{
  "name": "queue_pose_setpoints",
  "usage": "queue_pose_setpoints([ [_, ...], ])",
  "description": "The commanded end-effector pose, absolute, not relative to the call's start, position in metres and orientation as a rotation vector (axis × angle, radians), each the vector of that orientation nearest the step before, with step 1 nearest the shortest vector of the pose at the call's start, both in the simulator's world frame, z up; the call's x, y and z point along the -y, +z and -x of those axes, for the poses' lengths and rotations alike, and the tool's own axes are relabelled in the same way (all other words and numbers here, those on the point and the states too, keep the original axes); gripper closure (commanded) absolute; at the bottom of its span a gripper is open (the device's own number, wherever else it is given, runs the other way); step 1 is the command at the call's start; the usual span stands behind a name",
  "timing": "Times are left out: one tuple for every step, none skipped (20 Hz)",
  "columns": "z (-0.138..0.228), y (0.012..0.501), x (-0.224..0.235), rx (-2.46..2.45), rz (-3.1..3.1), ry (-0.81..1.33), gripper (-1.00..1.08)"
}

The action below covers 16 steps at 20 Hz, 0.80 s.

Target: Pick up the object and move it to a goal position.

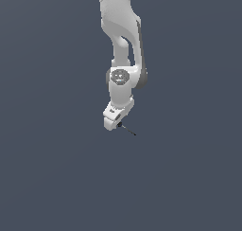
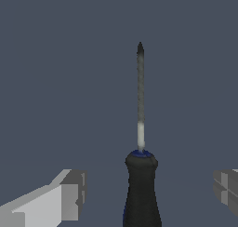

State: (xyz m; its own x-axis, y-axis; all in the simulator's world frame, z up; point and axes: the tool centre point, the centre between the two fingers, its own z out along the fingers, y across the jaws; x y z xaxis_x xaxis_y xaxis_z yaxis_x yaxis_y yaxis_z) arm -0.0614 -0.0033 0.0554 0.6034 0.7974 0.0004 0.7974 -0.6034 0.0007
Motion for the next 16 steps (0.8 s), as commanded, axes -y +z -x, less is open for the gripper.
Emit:
queue_pose_setpoints([
  [0.062, 0.045, 0.003, -1.401, -2.812, 0.0, -0.92],
  [0.062, 0.039, 0.003, -1.402, -2.812, 0.0, -0.92],
  [0.063, 0.034, 0.003, -1.402, -2.812, 0.0, -0.92],
  [0.063, 0.03, 0.003, -1.403, -2.811, 0.0, -0.92],
  [0.063, 0.026, 0.003, -1.403, -2.811, 0.0, -0.92],
  [0.063, 0.022, 0.003, -1.404, -2.81, 0.0, -0.92],
  [0.062, 0.02, 0.003, -1.404, -2.81, 0.0, -0.92],
  [0.062, 0.018, 0.003, -1.404, -2.81, 0.0, -0.92],
  [0.062, 0.016, 0.003, -1.404, -2.81, 0.0, -0.92],
  [0.062, 0.015, 0.003, -1.404, -2.81, 0.0, -0.92],
  [0.062, 0.015, 0.003, -1.404, -2.81, 0.0, -0.92],
  [0.062, 0.015, 0.003, -1.404, -2.81, 0.0, 1.08],
  [0.062, 0.015, 0.003, -1.404, -2.81, 0.0, 1.08],
  [0.062, 0.015, 0.003, -1.404, -2.81, 0.0, 1.08],
  [0.062, 0.015, 0.003, -1.404, -2.81, 0.0, 1.08],
  [0.062, 0.015, 0.003, -1.404, -2.81, 0.0, 1.08],
])
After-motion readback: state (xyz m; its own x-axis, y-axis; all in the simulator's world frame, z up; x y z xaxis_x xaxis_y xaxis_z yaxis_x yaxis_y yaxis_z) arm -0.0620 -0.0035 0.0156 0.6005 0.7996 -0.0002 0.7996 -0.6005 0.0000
